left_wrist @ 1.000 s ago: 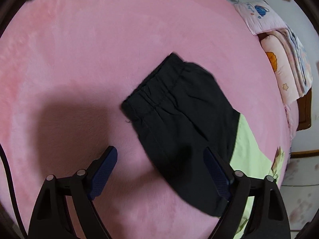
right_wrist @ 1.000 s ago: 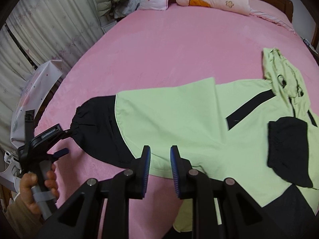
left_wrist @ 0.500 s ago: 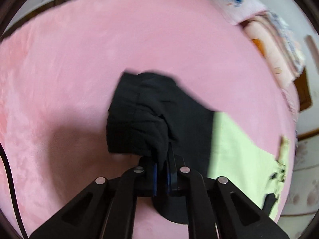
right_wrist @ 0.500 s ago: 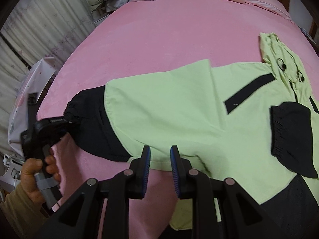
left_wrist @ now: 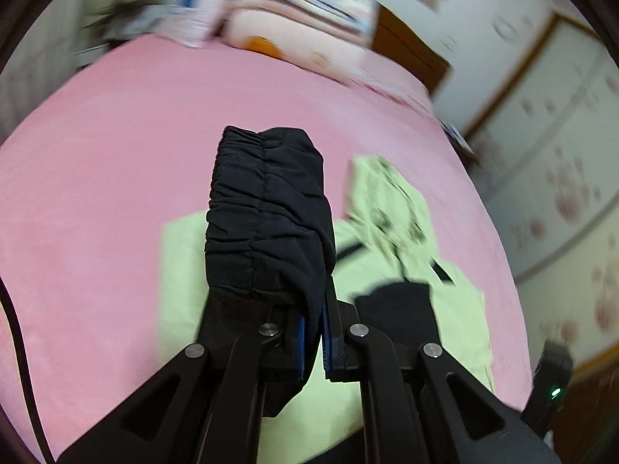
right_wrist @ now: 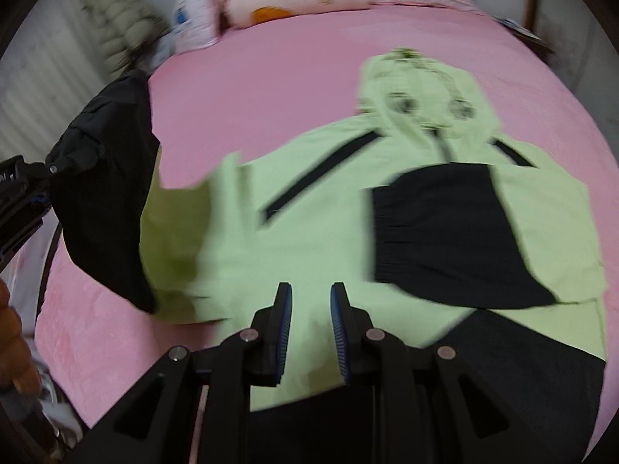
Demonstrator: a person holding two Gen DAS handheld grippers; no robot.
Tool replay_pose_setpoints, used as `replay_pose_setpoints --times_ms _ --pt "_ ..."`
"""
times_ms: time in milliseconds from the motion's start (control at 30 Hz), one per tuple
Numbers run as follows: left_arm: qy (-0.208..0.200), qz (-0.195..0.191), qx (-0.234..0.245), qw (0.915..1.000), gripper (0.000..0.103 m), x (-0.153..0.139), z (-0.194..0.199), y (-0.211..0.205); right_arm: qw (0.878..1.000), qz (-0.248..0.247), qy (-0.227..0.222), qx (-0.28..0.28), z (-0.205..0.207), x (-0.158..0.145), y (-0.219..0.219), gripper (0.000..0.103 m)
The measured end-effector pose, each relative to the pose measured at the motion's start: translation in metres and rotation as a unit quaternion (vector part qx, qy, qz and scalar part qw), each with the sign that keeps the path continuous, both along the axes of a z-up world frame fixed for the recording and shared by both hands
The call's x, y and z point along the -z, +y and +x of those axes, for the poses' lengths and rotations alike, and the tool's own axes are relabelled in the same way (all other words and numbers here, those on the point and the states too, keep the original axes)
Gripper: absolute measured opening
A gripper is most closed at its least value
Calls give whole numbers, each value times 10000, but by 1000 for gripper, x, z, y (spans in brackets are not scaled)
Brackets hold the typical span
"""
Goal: Fold large clothes
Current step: 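Carry the second sleeve across the jacket body toward the right tool, then take the cuff with the right tool while the left tool folds the jacket side inward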
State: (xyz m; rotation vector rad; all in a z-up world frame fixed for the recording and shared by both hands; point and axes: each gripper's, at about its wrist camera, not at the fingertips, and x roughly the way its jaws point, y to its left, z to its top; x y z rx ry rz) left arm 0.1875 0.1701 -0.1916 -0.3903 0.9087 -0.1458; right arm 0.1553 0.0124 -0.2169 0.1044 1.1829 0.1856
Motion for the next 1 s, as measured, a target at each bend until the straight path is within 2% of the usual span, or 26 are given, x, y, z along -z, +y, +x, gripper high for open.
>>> replay_pose_setpoints --times_ms 67,133,167,267,333,400,467,500,667,733,800,867,933,1000 --pt "104 209 254 9994 5 12 15 -41 9997 -61 -26 221 0 -3 -34 20" --pt "400 518 558 9963 5 41 12 -84 9990 -173 -46 408 -1 -2 -68 20" --pt "703 647 725 9928 5 64 17 -108 9987 -207 -37 473 -2 -1 -81 20" --pt "1324 801 955 9833 10 115 19 -147 9975 -292 19 647 -4 6 -119 20" --pt "1485 959 994 9792 19 132 17 -163 9968 -369 53 702 -5 12 -137 20" --pt "1548 922 1085 9776 47 142 13 -170 9967 -348 90 728 -6 16 -149 20" --pt "1508 744 1152 9790 61 139 10 -166 9970 -256 155 721 -6 21 -158 20" --pt "1473 701 1170 9796 63 136 8 -166 9971 -177 196 710 -5 24 -160 20" --pt "1311 490 1297 9816 63 108 -5 -153 9976 235 307 567 3 29 -155 20" --pt "1208 475 1254 9836 64 90 -14 -133 9976 401 332 466 10 31 -149 21" --pt "1115 494 1109 9863 70 77 -27 -113 9967 591 375 422 15 33 -144 35" --pt "1123 632 802 9884 72 71 -41 -88 9949 816 441 405 21 38 -140 45" --pt "1221 735 523 9884 72 70 -53 -63 9930 969 531 421 29 48 -135 49" --pt "1429 784 75 9866 72 82 -60 -35 9914 1044 649 456 36 60 -132 49"
